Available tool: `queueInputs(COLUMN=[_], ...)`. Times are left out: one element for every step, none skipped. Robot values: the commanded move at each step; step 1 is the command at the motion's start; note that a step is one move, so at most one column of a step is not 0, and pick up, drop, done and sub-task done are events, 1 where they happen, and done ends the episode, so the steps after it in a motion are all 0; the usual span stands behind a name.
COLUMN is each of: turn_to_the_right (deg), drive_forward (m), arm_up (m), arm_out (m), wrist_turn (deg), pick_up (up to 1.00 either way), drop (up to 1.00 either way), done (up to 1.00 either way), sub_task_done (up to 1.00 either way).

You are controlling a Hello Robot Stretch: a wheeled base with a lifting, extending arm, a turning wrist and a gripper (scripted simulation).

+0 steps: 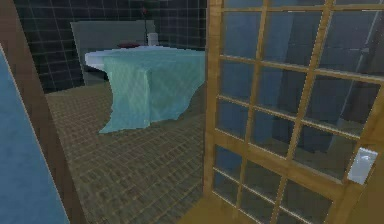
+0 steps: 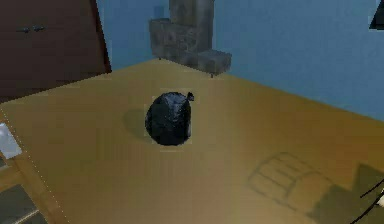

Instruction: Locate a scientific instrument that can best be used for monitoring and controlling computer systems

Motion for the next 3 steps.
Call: queueInputs(turn_to_the_right=[-6.0,0.0,-42.0], drive_forward=[0.00,0.75,0.00], arm_up=[0.00,0.00,0.00], arm_out=[0.00,0.00,0.00], wrist_turn=[0.0,0.0,0.0], pick_up=[0.00,0.00,0.00], drop=[0.00,0.00,0.00], done=[0.00,0.00,0.00], sub_task_done=[0.00,0.00,0.00])
